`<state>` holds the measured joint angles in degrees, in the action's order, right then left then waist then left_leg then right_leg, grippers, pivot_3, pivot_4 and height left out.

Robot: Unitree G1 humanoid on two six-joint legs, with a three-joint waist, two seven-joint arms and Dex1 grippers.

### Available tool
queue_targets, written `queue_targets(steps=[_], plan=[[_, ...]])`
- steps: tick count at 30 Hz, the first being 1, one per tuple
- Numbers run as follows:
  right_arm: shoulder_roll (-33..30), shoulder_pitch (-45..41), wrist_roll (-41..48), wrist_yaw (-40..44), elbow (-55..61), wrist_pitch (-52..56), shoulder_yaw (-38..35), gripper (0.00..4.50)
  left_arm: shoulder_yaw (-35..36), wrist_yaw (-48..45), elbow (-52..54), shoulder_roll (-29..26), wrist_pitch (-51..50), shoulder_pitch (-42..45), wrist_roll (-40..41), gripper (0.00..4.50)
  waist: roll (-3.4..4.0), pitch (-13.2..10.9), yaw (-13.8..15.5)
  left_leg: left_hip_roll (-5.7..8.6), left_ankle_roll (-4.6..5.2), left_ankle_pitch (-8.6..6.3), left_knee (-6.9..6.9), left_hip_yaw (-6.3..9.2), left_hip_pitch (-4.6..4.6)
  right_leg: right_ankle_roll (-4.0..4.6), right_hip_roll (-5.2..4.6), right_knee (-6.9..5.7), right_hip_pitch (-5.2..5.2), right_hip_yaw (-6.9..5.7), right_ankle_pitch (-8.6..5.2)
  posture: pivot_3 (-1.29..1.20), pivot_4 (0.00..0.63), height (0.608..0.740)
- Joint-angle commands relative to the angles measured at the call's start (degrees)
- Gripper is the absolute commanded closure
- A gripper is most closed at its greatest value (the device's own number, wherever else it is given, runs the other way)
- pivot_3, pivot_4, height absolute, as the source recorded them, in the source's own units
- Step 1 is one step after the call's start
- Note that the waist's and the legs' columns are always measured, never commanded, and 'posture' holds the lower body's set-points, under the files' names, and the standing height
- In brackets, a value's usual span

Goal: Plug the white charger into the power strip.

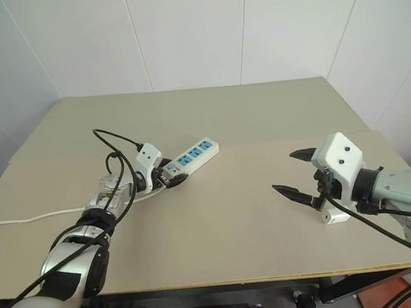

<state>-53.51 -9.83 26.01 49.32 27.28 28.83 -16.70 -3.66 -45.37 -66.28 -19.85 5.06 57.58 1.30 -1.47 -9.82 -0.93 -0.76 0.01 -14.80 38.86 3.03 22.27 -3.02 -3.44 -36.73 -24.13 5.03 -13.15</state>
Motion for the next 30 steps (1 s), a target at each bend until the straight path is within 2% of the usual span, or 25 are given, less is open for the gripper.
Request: queue_targets(steps=[1, 9, 10, 13, 21, 25, 30], plan=[[-0.8, 0.6, 0.6, -0.6, 2.6, 0.3, -3.0, 0.0, 0.5, 1.1, -2.1, 0.5, 0.7, 1.9, -1.2, 0.02, 0.0, 0.0, 0.0, 0.0, 0.0, 0.0, 0.0, 0.0, 0.0, 0.0, 0.0, 0.0, 0.0, 0.0, 0.0, 0.0, 0.15, 0.74], [-1.4, 3.3, 0.5, -0.8, 4.0, 1.2, -5.5, 0.0, 2.1, 2.1, -4.8, 3.0, 0.5, 1.9, -1.6, 0.02, -0.02, 0.0, 0.1, 0.02, 0.0, 0.0, 0.02, 0.01, -0.04, -0.02, -0.01, -0.01, 0.07, 0.0, 0.01, 0.0, 0.15, 0.74], [-1.5, 3.4, 0.4, -0.9, 4.1, 1.3, -5.7, 0.0, 2.4, 2.3, -5.0, 3.3, 0.6, 2.1, -1.5, 0.41, -0.02, 0.0, 0.2, 0.02, 0.0, 0.0, 0.03, 0.01, -0.05, -0.02, -0.01, -0.02, 0.08, 0.0, 0.01, 0.0, 0.15, 0.74], [-1.5, 3.5, 0.4, -1.2, 4.1, 1.6, -6.0, 0.0, 3.1, 1.6, -5.1, 3.9, 0.8, 2.2, -1.4, 1.17, -0.02, 0.0, 0.3, 0.03, 0.0, 0.0, 0.03, 0.01, -0.06, -0.02, -0.02, -0.02, 0.09, 0.0, 0.01, 0.0, 0.15, 0.74], [-1.0, 6.1, 0.2, -1.7, 5.3, 1.6, -7.2, 0.0, 3.4, -5.1, -1.4, 3.8, 2.2, 0.3, -0.8, 1.19, -0.02, 0.0, 0.4, 0.04, 0.0, 0.0, 0.03, 0.02, -0.01, -0.03, -0.03, 0.01, 0.08, -0.01, 0.0, 0.0, 0.15, 0.74], [-0.8, 6.8, 0.5, -2.2, 6.0, 1.9, -7.6, 0.0, 3.0, -9.5, 9.9, 2.8, -0.5, -4.1, 1.0, 1.19, -0.02, 0.0, 0.2, 0.03, 0.0, 0.0, 0.02, 0.01, -0.03, -0.04, -0.02, -0.02, 0.06, 0.01, 0.01, 0.0, 0.15, 0.74], [-0.7, 7.7, 1.0, -2.2, 6.6, 1.9, -7.8, 0.0, 0.9, -12.0, 32.5, 1.5, -10.3, -15.3, 2.5, 1.19, -0.02, 0.0, 0.1, -0.01, 0.0, 0.0, 0.01, 0.02, 0.02, -0.03, -0.01, -0.02, 0.01, 0.01, 0.01, 0.0, 0.15, 0.74]])
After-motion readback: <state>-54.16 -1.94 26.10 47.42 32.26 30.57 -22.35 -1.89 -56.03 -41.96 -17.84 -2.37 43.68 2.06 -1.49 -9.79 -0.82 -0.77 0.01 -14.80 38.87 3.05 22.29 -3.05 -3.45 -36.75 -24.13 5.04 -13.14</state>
